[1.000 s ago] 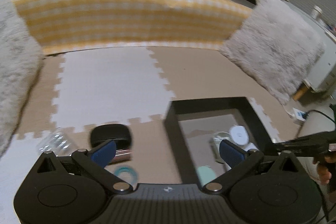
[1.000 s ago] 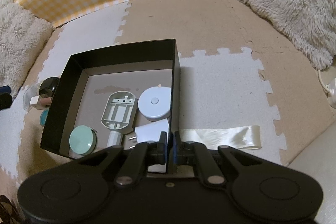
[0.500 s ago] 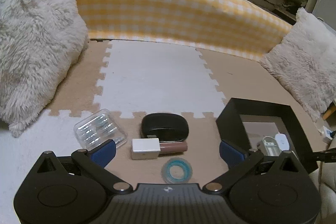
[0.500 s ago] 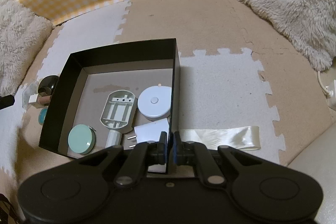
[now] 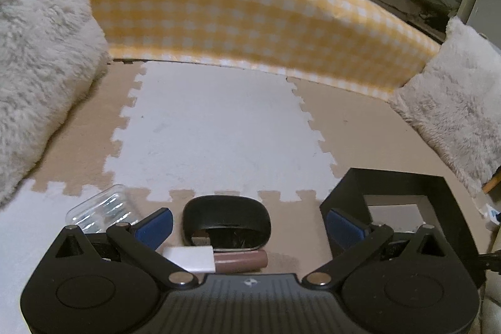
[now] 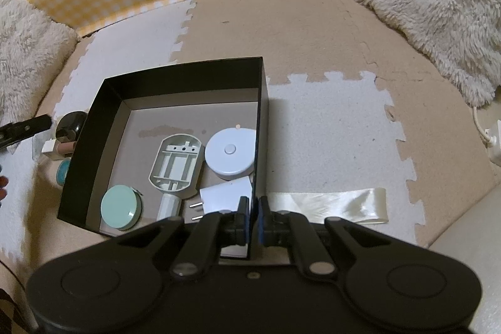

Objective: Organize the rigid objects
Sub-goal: 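Close the left tool around the black oval case, then carry the black oval case into the box and open the left tool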

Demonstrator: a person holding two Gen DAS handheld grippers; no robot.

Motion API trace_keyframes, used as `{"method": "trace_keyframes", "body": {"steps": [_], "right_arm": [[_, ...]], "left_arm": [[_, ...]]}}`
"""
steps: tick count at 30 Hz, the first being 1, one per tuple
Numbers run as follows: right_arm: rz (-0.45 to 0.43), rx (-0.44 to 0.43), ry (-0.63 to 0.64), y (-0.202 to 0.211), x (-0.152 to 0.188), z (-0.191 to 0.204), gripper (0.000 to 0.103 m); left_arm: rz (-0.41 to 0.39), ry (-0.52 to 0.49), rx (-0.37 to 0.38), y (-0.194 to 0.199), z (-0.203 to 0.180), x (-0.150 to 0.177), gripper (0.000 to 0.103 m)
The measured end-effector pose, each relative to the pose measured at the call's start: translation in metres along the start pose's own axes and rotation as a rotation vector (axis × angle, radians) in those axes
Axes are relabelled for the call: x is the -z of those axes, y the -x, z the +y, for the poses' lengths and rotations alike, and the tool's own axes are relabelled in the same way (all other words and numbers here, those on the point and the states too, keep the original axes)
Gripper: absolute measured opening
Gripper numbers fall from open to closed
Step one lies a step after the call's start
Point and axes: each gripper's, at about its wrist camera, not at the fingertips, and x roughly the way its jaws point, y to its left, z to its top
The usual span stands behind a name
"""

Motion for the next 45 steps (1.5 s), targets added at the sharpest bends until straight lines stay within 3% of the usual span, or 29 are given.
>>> {"method": "trace_keyframes", "body": {"steps": [6, 10, 15, 23, 35, 45], "right_arm": [[0.005, 0.006, 0.002, -0.001, -0.001, 0.0, 0.006], [0.006, 0.01, 0.008, -0.001, 0.0, 0.002, 0.006], [0.007, 0.015, 0.016, -0.001, -0.001, 0.003, 0.006], [0.007, 0.018, 0.023, -0.001, -0.001, 0.004, 0.006], [0.005, 0.021, 0.027, -0.001, 0.0, 0.005, 0.005], [0.004, 0.017, 0.018, -0.001, 0.0, 0.004, 0.005]], "left_arm": [[0.052, 0.05, 0.01, -0.024, 0.009, -0.007, 0.103], [0.073, 0.067, -0.034, -0.036, 0.008, -0.008, 0.103], [0.087, 0.012, -0.122, -0.048, 0.009, -0.004, 0.102], [0.097, 0.045, -0.102, -0.052, 0.013, -0.001, 0.081], [0.105, 0.002, -0.102, -0.047, 0.003, 0.001, 0.081], [0.022, 0.041, -0.037, -0.004, -0.018, -0.015, 0.081]]}}
